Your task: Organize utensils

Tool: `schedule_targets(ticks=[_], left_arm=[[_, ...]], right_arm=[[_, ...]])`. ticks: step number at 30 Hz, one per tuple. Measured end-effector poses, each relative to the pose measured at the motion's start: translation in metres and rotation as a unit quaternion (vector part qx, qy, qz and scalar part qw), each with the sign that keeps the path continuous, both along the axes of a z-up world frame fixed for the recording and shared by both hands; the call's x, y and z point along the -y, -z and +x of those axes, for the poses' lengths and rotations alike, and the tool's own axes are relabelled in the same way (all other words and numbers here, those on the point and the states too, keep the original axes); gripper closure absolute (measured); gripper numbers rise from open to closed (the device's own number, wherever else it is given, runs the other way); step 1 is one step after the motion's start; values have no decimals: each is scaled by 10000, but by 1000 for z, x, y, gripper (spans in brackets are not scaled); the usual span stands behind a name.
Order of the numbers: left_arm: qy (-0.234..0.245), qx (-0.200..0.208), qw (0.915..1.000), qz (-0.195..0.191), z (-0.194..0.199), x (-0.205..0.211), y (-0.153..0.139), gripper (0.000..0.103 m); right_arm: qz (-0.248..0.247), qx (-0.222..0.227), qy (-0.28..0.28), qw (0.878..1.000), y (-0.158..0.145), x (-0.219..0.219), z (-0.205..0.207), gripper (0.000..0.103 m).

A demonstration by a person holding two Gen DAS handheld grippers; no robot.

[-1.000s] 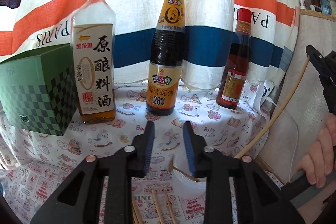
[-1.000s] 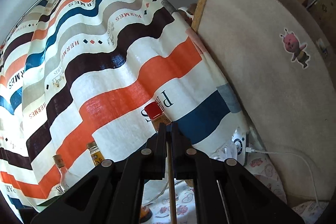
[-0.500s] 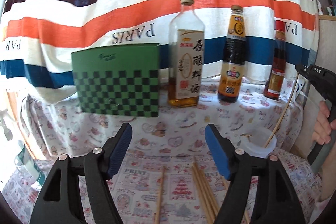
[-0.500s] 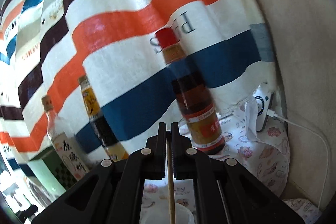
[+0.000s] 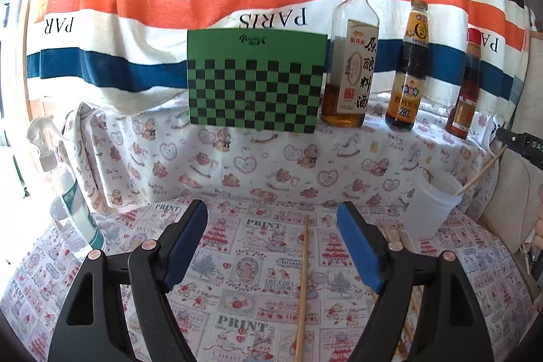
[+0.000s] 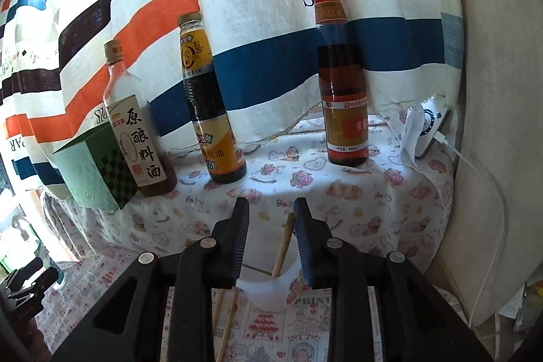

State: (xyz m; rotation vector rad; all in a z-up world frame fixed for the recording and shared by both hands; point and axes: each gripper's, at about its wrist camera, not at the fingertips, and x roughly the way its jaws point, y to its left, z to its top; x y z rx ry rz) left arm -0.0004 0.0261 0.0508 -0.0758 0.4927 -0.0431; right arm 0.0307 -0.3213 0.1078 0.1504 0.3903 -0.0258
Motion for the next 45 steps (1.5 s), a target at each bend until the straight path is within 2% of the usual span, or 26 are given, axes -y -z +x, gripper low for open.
schedule_targets(ticks=[2,5,7,10,13,15,17,20,24,25,26,27,28,29,30,31,32,35,37,39,44,45], left_arm=[[65,-236,9996,-144,2,-3,8,25],[100,-480,9987,-157,6,-5,16,25],[88,-591,9980,-194,7,-6,19,25],[148,-799,9964,-227,10,-7,24,25],[101,-1008,9948,-86,16,-4,32,25],[108,-1134,9935,16,19,-1,37,25],[92,-1243,9921,107,21,2,41,25],[12,-1512,9885,99,27,2,49,25],[203,-2115,9772,-32,40,2,68,25],[275,-2274,9734,-64,43,3,73,28],[362,-2403,9700,-97,45,5,77,31],[468,-2526,9664,-123,46,8,82,43],[575,-2624,9632,-136,47,11,85,61],[668,-2714,9601,-137,47,14,88,68],[737,-2805,9570,-113,48,17,92,75],[776,-2853,9552,-86,48,20,94,76],[814,-2872,9544,-56,47,22,96,76],[853,-2888,9534,162,46,31,100,81],[1042,-3048,9467,38,48,34,106,82],[970,-3004,9487,168,46,36,106,82],[957,-2937,9501,430,42,43,107,82],[953,-2898,9512,473,42,45,107,86]], right_arm=[[-29,120,-10,9999,0,-6,-24,69],[-38,312,-36,9995,3,-19,-60,52],[-23,414,-126,9991,8,-31,-78,52],[-55,221,-361,9991,23,-49,-84,50],[-198,-360,-546,9977,48,-68,-70,49],[-389,-936,-515,9935,70,-77,-53,49],[-486,-1559,-445,9856,94,-80,-37,49],[-530,-2413,-533,9675,124,-83,-20,49],[-464,-2864,-714,9543,143,-88,-16,51],[-480,-2991,-733,9502,148,-90,-16,52],[-482,-3130,-774,9454,153,-92,-15,58],[-472,-3253,-809,9409,157,-94,-15,65],[-461,-3362,-840,9369,162,-95,-14,68],[-466,-3444,-851,9338,166,-96,-14,72],[-527,-3395,-816,9356,166,-97,-15,73],[-610,-3374,-772,9362,166,-99,-16,75],[-640,-3376,-786,9358,166,-100,-17,82],[-828,-3310,-844,9362,168,-107,-19,94],[-1014,-3196,-837,9384,168,-111,-20,94],[-1080,-3098,-810,9412,169,-113,-19,95],[-841,-2882,-679,9514,167,-99,-11,95],[-810,-2866,-648,9524,167,-96,-10,95]])
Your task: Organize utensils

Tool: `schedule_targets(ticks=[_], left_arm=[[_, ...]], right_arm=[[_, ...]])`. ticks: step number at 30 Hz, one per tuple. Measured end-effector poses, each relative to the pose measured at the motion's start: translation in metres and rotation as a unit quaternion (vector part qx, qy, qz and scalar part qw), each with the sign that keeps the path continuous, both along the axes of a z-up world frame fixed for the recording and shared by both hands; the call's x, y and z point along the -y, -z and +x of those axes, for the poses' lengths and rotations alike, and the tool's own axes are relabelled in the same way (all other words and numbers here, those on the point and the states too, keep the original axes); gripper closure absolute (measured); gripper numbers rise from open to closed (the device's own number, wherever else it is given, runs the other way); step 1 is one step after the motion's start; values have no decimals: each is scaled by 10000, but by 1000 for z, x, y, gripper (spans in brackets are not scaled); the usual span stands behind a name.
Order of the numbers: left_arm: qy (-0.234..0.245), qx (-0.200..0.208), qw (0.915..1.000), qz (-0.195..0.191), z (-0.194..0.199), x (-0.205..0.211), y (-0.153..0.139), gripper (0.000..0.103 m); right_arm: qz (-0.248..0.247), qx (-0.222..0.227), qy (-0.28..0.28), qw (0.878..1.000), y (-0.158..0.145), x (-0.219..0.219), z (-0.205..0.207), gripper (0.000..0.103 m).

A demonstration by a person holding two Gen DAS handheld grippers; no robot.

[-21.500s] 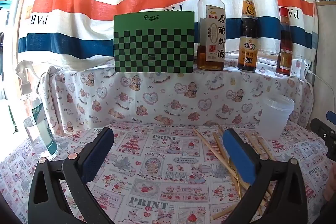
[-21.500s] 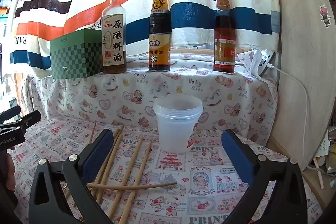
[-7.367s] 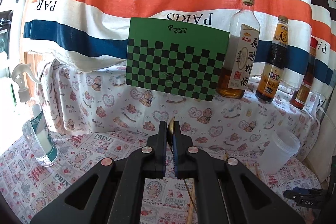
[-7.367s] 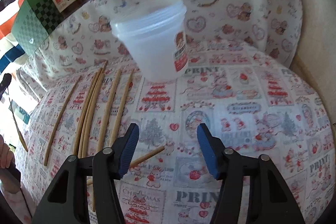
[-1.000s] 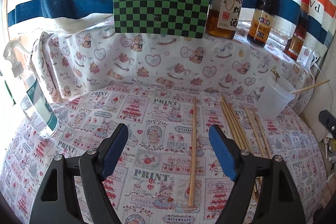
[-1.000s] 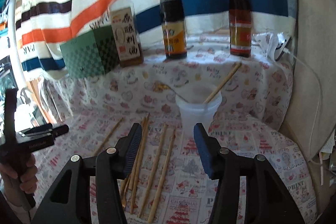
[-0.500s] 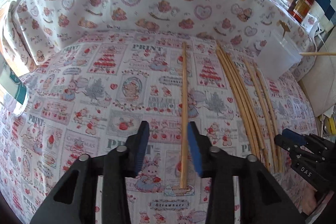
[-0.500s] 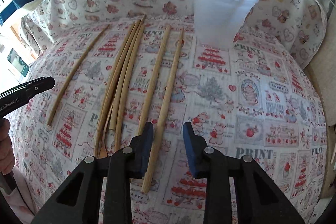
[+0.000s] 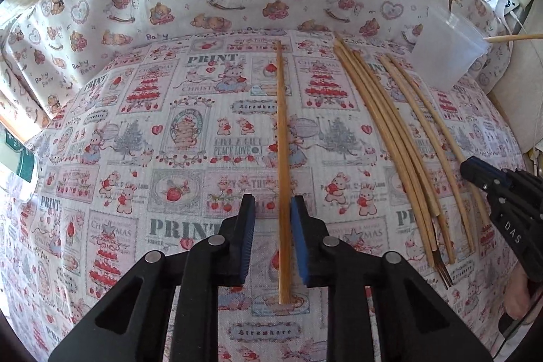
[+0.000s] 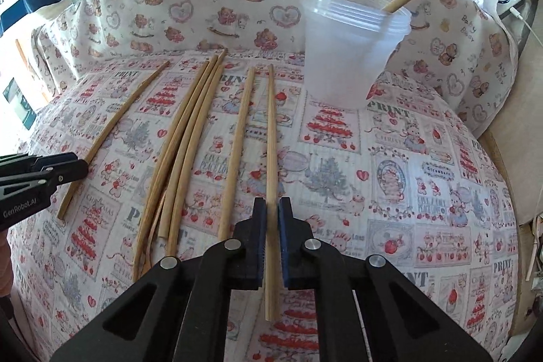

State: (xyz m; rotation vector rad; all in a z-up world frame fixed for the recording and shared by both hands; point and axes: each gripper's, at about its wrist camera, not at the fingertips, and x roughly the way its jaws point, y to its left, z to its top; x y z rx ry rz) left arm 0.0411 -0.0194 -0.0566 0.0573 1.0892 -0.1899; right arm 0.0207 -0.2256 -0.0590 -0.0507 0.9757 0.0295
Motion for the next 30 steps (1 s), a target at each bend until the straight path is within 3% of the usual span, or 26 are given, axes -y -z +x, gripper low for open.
schedule_targets(ticks=[1,4,7,9,11,14,22,23,25,29,30], left_arm=[[63,46,10000,-21,1,1,1,96],[31,203,9994,-260,7,1,0,97],[-47,697,9973,-239,6,-3,-12,97],[-79,906,9949,-435,5,-11,-22,97],[4,996,9931,-615,4,-13,-27,97],[18,983,9939,-493,3,-12,-26,97],[3,1153,9923,-458,-7,-13,-30,95],[-8,1173,9921,-443,-7,-14,-31,93],[-61,1207,9919,-380,-7,-15,-32,71],[-229,1261,9917,75,-19,-26,-48,46],[-276,1420,9895,-58,-25,-33,-55,31]], right_arm=[[53,-3,12,10000,-1,3,1,95],[322,-88,46,9994,-6,11,3,95],[423,-87,19,9991,-12,13,0,94],[334,-111,-13,9994,-15,12,-3,94],[217,-133,-28,9997,-18,8,-7,93],[419,-229,-111,9988,-21,10,-16,76],[102,-142,-154,9997,-14,4,-51,75],[113,-172,-177,9996,-10,4,-52,75],[141,-212,-124,9996,-4,5,-52,75],[10,-187,-190,9996,1,2,-53,80],[-10,-135,-209,9997,1,1,-54,84]])
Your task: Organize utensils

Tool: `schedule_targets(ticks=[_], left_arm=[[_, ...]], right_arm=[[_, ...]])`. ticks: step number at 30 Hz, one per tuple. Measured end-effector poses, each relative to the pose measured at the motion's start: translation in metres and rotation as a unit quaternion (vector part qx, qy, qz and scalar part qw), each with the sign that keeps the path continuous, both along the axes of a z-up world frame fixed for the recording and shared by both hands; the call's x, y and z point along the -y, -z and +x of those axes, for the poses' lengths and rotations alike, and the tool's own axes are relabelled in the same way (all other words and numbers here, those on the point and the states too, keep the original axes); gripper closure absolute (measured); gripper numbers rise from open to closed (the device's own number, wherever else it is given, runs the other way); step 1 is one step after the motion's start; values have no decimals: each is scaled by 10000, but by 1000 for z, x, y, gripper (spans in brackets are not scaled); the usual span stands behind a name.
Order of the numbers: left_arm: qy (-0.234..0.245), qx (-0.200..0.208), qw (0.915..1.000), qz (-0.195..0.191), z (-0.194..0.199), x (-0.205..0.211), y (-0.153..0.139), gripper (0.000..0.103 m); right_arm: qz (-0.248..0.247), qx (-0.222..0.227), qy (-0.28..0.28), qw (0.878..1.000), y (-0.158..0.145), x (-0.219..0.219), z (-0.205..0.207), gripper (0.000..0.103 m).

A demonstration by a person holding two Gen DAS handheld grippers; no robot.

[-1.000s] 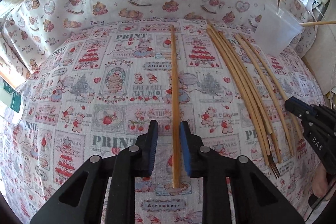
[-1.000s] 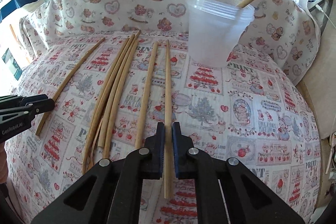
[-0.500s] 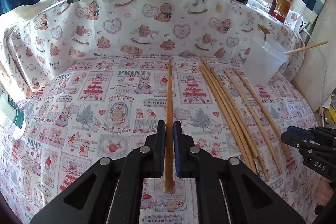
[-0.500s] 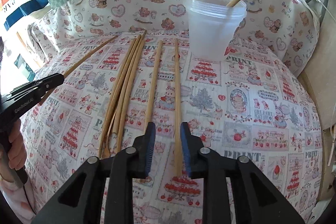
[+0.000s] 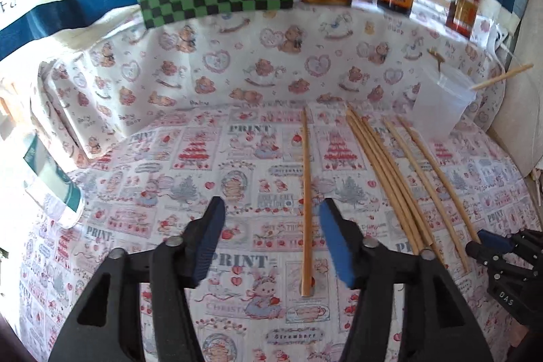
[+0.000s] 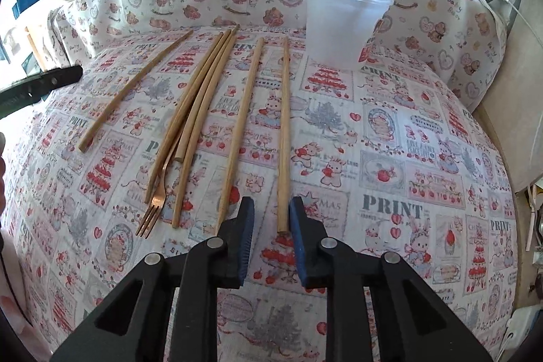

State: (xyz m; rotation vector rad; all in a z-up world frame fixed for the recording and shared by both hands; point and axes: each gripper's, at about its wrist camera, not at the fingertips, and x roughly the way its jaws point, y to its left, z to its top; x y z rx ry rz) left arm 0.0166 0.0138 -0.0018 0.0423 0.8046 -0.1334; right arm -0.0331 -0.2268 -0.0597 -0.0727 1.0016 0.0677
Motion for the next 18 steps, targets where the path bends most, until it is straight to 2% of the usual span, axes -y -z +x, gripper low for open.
schedule_targets(ticks=[1,2,4,6,9,11,12,13,18], left_arm=[[44,111,9997,-192,-5,-6,-5,23],[120,79,9994,-323,-7,-11,-6,22],[177,-136,9985,-499,-7,-15,-1,22],[229,-514,9969,-544,-2,-14,12,23],[465,-923,9932,-528,3,-2,27,23],[556,-1025,9921,-451,2,7,31,28],[552,-1057,9921,-401,1,9,33,37],[516,-1095,9920,-361,1,11,35,43],[496,-1398,9889,-119,3,16,48,63]], right_arm=[[2,14,13,10000,1,0,0,88],[12,38,19,10000,1,1,0,94],[80,66,17,9999,1,3,1,94],[233,151,69,9996,0,8,1,94],[303,587,175,9977,-11,13,-2,95],[388,935,227,9946,-20,16,-7,95],[473,1046,230,9931,-24,19,-9,95],[549,1127,223,9919,-26,20,-10,95],[450,1330,137,9900,-30,15,-14,95]])
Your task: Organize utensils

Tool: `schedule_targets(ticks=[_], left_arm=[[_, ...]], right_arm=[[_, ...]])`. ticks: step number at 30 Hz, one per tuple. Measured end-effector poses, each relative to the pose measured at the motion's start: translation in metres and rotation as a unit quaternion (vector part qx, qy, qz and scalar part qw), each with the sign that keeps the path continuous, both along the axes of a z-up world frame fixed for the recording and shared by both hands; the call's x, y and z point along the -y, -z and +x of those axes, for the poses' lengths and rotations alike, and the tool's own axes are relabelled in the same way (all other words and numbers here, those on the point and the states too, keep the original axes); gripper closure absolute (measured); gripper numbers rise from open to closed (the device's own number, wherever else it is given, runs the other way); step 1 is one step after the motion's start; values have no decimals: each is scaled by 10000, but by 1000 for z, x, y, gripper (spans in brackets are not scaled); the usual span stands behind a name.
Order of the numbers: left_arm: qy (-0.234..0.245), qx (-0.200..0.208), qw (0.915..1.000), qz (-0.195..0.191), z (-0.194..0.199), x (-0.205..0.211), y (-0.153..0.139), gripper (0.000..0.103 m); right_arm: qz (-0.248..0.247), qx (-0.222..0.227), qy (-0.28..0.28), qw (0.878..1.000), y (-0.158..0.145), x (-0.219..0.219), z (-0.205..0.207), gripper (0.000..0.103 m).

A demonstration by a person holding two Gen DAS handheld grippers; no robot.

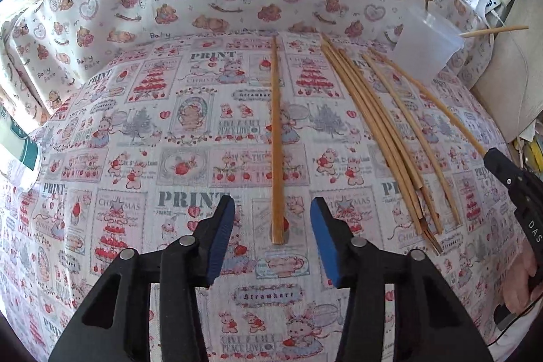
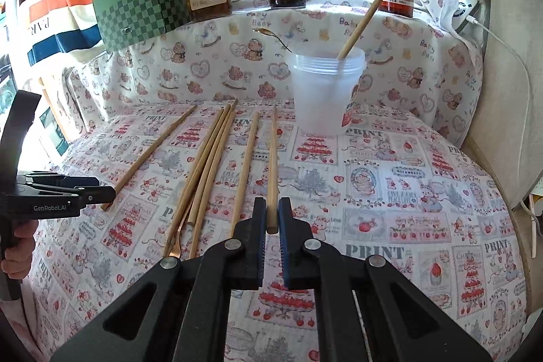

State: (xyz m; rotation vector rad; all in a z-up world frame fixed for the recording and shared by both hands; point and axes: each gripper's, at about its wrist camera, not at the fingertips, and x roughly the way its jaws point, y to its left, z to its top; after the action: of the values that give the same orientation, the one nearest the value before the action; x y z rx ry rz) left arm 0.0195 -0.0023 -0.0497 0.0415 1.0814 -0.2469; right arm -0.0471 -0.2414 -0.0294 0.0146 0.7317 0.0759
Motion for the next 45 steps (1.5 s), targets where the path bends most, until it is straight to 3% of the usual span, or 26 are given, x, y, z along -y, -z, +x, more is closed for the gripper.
schedule_targets(ticks=[6,8,11,15,20,25,29,33,41,45], left_arm=[[35,6,9995,312,0,7,8,96],[-15,82,9998,186,-1,4,5,96],[-159,711,9973,122,-7,0,-12,97],[-362,1838,9821,-176,-25,-11,-45,97],[-611,2767,9566,-678,-43,-26,-76,97],[-772,3413,9323,-916,-62,-38,-92,97],[-726,3688,9212,-1003,-72,-38,-99,97],[-862,3368,9325,-975,-62,-33,-112,97],[-487,2593,9641,-308,-32,-10,-140,97],[-456,2545,9651,-429,-29,-8,-152,97]], right_arm=[[29,2,-109,9999,2,-4,-2,95],[50,47,-90,9999,1,-4,-3,95],[163,204,-107,9996,-3,-2,-7,95],[252,554,-112,9981,-11,0,-15,95],[620,1007,-14,9930,-24,8,-26,95],[872,1449,-49,9856,-39,16,-40,95],[754,1867,28,9795,-53,17,-53,95],[536,1564,182,9861,-82,13,-47,95],[383,1313,247,9903,-132,15,-33,95],[535,1132,287,9917,-147,22,-22,95]])
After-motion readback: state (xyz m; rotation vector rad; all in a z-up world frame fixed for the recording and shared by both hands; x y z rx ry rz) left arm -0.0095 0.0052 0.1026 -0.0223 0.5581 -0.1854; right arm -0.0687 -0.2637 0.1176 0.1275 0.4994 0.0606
